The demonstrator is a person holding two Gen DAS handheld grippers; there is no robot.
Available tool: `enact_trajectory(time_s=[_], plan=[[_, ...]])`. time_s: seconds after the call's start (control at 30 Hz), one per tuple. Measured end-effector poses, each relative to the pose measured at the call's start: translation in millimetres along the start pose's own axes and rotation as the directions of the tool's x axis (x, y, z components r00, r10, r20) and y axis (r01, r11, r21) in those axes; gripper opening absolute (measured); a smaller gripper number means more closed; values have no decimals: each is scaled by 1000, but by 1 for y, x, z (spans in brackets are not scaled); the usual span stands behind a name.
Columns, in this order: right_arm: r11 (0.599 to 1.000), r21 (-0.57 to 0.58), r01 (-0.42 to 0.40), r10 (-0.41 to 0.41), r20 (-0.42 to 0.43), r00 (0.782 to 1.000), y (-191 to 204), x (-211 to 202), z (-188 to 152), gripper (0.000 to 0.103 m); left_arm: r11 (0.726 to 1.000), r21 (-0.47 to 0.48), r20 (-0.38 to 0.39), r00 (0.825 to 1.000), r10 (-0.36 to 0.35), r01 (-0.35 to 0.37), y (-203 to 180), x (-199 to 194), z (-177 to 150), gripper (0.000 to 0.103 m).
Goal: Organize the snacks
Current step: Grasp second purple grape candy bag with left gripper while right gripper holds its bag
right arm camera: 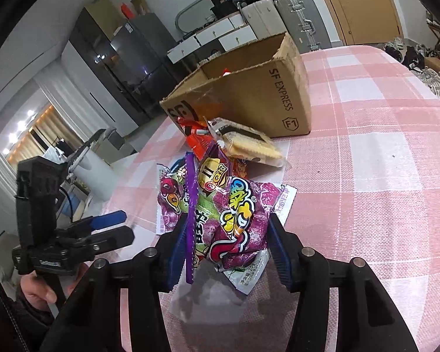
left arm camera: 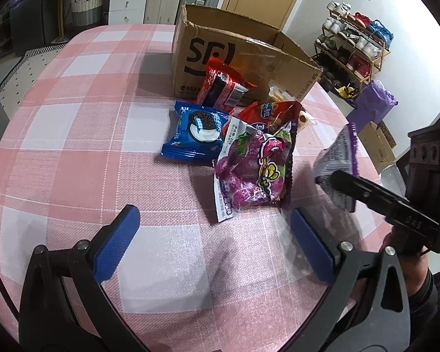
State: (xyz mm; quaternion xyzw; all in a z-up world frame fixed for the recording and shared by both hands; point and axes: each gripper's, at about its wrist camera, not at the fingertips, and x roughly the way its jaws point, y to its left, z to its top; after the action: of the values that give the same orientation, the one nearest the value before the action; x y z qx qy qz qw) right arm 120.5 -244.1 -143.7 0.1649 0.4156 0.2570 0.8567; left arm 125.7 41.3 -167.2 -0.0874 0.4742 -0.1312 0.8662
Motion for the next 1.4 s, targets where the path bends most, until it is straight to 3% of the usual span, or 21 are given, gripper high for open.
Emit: enact_trajectory(time_s=[0.83,1.0,1.07,1.17,1.23,1.4], plan=[[998,41,-50,48,59,997,-22,-26,-2,52,1000,4,-79,997,-9,9,-34,72,44,101],[997,44,-58,56,58,997,-24,-23,-2,52,998,-37,-71,996,-57,54,-31,81,50,101],[997,46,-61,58,56,997,-24,-22,-2,52,997,-41,-66,995,-68,65,-31,83,52,97],[997,47,-61,58,54,997,-24,-21,-2,52,996,-41,-58,995,-80,78,-32,85,55,83],[997,48,-60,58,55,997,-25,-20,-1,52,992,-45,-60,991,-122,119,-26,83,51,60],[997,48,-56,54,55,997,-25,-20,-1,52,990,-40,-57,989,-139,137,-29,82,47,50]])
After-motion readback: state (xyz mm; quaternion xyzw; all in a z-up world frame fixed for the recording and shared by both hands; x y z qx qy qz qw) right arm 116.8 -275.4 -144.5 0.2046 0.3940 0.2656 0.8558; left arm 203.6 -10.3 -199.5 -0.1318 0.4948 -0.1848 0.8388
